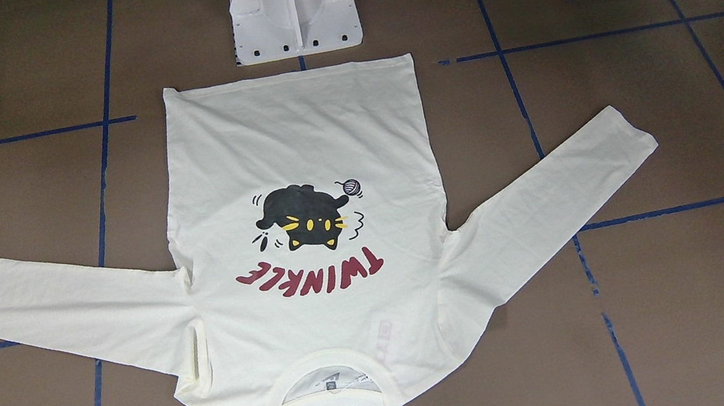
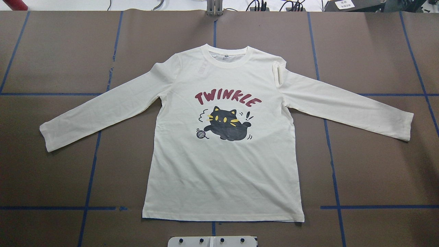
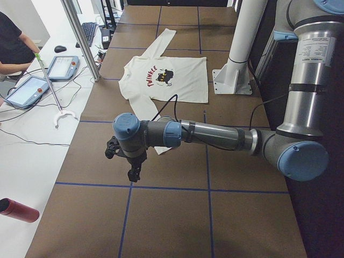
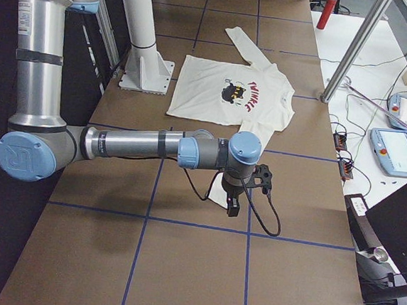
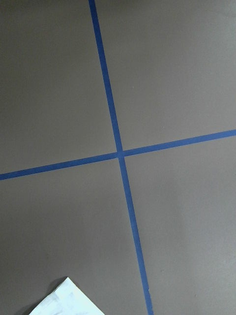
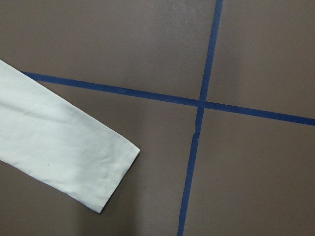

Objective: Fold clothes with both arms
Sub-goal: 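Move the right gripper toward the sleeve cuff nearest it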

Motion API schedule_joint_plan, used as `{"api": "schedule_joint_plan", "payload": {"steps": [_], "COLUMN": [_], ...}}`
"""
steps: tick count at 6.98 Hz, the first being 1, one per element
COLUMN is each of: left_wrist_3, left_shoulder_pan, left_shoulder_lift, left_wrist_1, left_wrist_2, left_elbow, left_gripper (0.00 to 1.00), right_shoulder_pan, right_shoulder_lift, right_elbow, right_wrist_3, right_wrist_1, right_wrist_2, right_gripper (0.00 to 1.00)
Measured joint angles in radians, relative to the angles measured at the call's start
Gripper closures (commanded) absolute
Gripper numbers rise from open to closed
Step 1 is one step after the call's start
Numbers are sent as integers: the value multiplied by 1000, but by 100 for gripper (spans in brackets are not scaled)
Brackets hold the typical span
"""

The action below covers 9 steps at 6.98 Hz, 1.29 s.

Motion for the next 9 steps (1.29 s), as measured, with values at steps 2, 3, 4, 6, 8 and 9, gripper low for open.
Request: {"api": "schedule_joint_plan", "payload": {"steps": [2, 3, 4, 6, 8, 9], "left_wrist_3": [-3, -7, -9, -2, -3, -3], "left_shoulder_pan": [1, 2, 1, 1, 2, 2], "left_shoulder_lift": [-5, -3, 2, 5, 15, 32], "left_wrist_1": [7, 7, 6, -10, -95, -138], "left_wrist_2": [4, 14, 28, 29, 18, 14], "left_elbow": [-8, -10, -13, -26, -26, -26], "left_gripper": [0, 0, 0, 0, 0, 0], "right_shoulder_pan": [0, 0, -2, -46, -125, -167], "right_shoulder_lift": [0, 0, -1, -2, 3, 17], "right_elbow": [-1, -3, -7, -15, -46, -86], "right_wrist_3": [-1, 1, 2, 7, 72, 140], "right_wrist_1": [0, 0, 0, 10, 107, 182], "right_wrist_2": [3, 16, 49, 151, 168, 137], "right_gripper": [0, 0, 0, 0, 0, 1]}}
